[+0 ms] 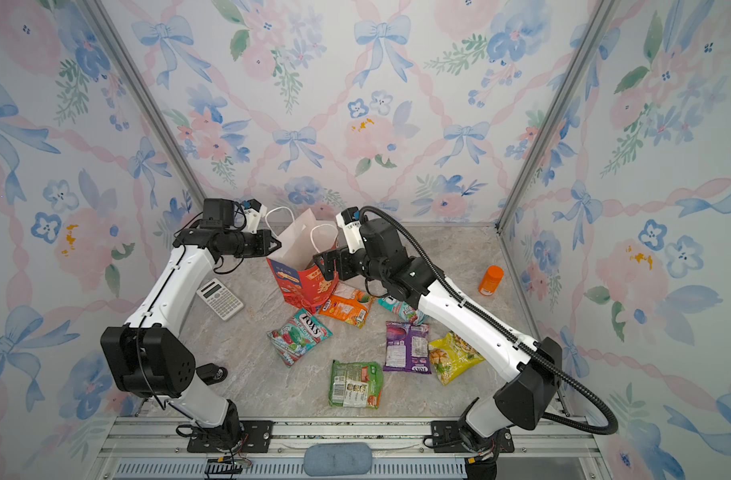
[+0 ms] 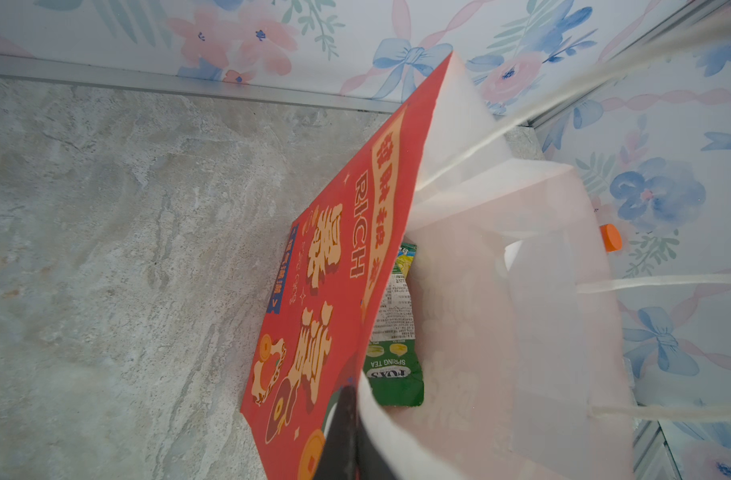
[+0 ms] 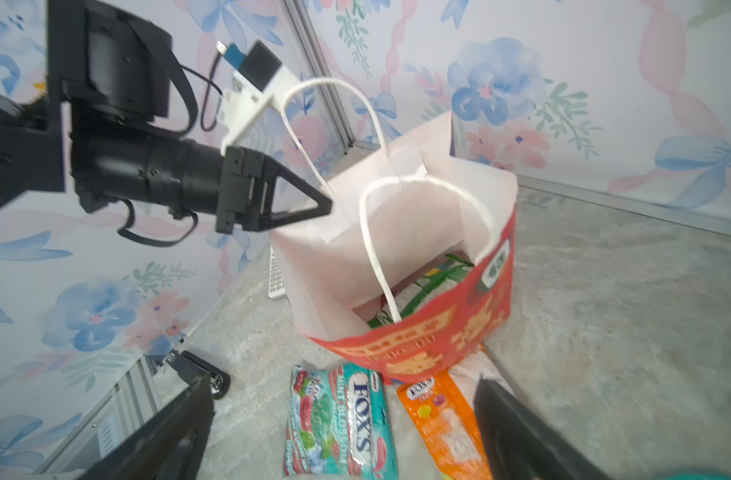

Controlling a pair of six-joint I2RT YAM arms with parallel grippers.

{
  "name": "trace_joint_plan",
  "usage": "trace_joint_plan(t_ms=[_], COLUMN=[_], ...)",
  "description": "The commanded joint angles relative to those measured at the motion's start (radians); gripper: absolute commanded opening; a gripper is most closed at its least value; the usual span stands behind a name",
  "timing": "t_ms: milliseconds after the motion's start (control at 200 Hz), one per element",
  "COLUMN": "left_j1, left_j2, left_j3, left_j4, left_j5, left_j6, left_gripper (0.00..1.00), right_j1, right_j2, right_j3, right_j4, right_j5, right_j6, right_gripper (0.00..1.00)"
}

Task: Place the snacks into the paper bag
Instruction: 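Move the right gripper back down to the purple packet on the table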

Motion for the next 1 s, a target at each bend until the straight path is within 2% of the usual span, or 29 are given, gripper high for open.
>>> trace_joint_plan(t_ms=[0,165,380,640,825,995], left_j1=[0.003,0.002,0.002,0.003,0.002,0.002], left_j2=[-0.018,-0.021,-0.026,-0.023,-0.020,-0.021], left_j3=[-0.021,-0.022,-0.023,-0.024,-0.024,-0.025], left_j4=[-0.028,-0.027,-0.028,-0.028,-0.028,-0.028], left_j5=[0.008,0.008,0.002,0.001,0.002,0.002], left_j6=[-0.003,-0.002,-0.001,-0.001,-0.002,-0.002], left_gripper=[0.00,0.00,0.00,0.00,0.00,0.00], right_j1=[-0.027,-0.040,-0.018,0.030,-0.029,-0.144], right_j2=[-0.068,-0.114,-0.151,-0.156,-0.150,-0.155], right_j3=[-0.129,-0.290,-0.506,-0.592,-0.600,-0.608], right_j4=[-0.014,-0.084,-0.094,-0.147,-0.152,-0.158], right_j5=[0.058,0.078,0.025,0.086,0.104,0.083], right_j6=[0.025,0.078,0.220,0.246,0.221,0.190], right_gripper=[1.00,1.00,1.00,1.00,1.00,1.00])
